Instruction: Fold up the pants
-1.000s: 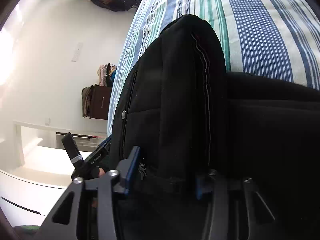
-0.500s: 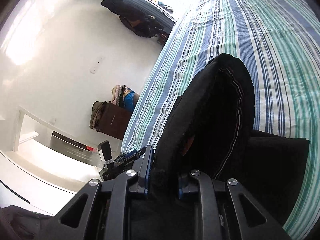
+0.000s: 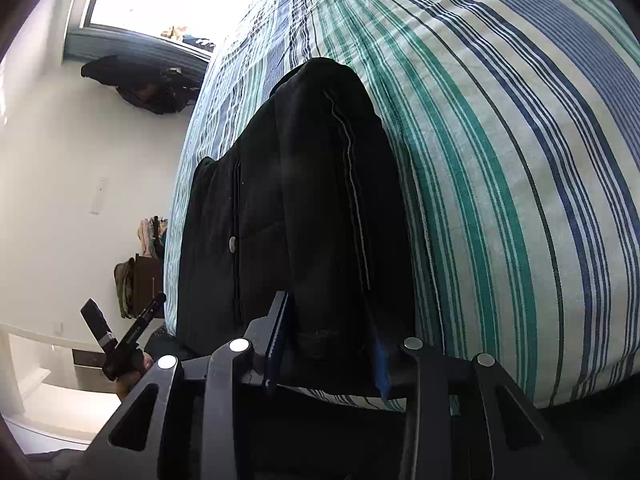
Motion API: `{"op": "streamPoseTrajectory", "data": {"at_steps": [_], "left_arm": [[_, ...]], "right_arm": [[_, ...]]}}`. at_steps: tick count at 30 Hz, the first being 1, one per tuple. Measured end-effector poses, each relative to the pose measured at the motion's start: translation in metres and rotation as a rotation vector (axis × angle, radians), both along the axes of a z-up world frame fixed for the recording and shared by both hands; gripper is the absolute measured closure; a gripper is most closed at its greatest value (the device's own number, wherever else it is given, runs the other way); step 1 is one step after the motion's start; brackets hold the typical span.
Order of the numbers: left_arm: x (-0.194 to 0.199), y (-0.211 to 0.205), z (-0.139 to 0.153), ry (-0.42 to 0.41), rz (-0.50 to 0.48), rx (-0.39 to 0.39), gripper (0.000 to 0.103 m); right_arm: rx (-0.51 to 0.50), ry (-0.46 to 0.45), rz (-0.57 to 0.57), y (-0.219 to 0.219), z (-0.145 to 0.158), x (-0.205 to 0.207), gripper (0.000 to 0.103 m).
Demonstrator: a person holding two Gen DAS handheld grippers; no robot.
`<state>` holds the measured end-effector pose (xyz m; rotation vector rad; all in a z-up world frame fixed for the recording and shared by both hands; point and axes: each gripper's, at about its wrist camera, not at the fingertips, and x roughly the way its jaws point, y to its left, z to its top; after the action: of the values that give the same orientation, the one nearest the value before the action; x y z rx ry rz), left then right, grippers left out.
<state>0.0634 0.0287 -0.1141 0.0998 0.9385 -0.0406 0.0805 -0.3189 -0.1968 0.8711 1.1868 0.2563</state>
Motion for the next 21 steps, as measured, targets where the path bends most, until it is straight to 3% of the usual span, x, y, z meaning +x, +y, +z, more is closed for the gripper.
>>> {"op": "streamPoseTrajectory", "data": {"at_steps": [1, 3, 6, 10, 12, 15, 16, 17, 21], "left_arm": [[-0.003, -0.005, 0.005, -0.015, -0.015, 0.007, 0.029], [-0.008, -0.013, 0.014, -0.041, -0.043, -0.008, 0.026], [-0.01, -0.037, 0.024, -0.074, -0.112, -0.035, 0.021], [-0.011, -0.083, 0.022, -0.09, -0.237, -0.008, 0.021], [-0.012, -0.103, 0.01, -0.06, -0.307, 0.019, 0.02], [-0.017, -0.119, -0.029, 0.09, -0.392, 0.088, 0.021], [-0.024, -0.118, -0.033, 0.087, -0.394, 0.099, 0.021], [-0.032, -0.114, -0.032, 0.065, -0.396, 0.095, 0.021], [-0.045, -0.099, -0.015, 0.035, -0.374, 0.05, 0.02]], "right_arm": [[0.02, -0.003, -0.027, -0.006, 0.002, 0.003, 0.052], [-0.074, -0.008, -0.061, -0.017, 0.021, 0.0, 0.036], [-0.256, -0.112, -0.046, -0.021, 0.069, 0.005, 0.036], [-0.296, -0.315, 0.077, 0.015, 0.122, 0.017, 0.036], [-0.276, -0.313, 0.18, 0.041, 0.119, 0.025, 0.036], [-0.36, -0.157, 0.279, 0.069, 0.074, 0.02, 0.039], [-0.401, -0.072, 0.309, 0.073, 0.051, 0.014, 0.044], [-0.441, -0.046, 0.335, 0.074, 0.037, 0.002, 0.047], [-0.551, -0.154, 0.33, 0.077, 0.068, -0.034, 0.05]]}}
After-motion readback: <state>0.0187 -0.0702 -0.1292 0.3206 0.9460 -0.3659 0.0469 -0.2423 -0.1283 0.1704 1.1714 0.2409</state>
